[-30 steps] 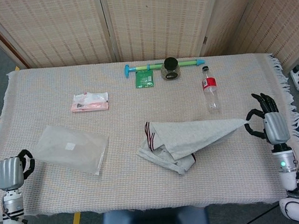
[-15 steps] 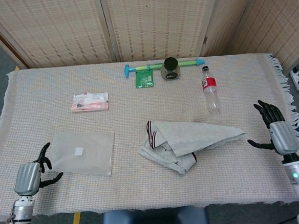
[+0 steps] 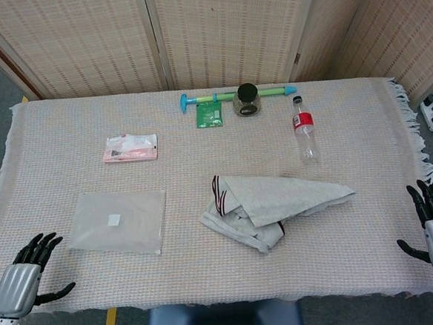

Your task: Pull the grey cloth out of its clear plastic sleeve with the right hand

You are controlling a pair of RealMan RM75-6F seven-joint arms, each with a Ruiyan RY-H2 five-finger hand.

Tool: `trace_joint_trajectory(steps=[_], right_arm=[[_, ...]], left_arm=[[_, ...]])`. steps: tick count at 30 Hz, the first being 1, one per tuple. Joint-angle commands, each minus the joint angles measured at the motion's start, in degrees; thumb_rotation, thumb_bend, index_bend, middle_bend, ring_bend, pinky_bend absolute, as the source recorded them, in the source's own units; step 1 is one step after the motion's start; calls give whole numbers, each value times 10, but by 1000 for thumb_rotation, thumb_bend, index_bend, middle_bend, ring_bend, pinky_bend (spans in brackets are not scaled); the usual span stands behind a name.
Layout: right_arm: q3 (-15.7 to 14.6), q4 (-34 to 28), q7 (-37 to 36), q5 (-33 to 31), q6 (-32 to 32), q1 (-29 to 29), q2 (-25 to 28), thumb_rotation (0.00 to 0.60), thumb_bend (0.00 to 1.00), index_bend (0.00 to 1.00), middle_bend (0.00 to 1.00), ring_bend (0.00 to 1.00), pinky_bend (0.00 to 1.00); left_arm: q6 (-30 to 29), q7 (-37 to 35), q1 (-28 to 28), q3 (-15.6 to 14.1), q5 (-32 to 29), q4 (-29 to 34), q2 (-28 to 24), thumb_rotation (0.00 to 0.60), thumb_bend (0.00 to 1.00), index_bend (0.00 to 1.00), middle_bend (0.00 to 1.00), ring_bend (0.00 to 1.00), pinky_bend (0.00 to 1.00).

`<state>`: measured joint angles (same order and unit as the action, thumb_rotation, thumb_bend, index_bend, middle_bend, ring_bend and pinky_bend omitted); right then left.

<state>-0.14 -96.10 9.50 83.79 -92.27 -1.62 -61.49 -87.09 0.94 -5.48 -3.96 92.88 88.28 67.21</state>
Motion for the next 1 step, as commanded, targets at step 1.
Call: trace_joint_trajectory(steps=[1], right_arm=[[1,4,-14,-4,5,6,9,600,26,0,0,0,0]], left_arm=[[-26,-4,11,-3,18,-2,-10,440,175,181,141,79,223]])
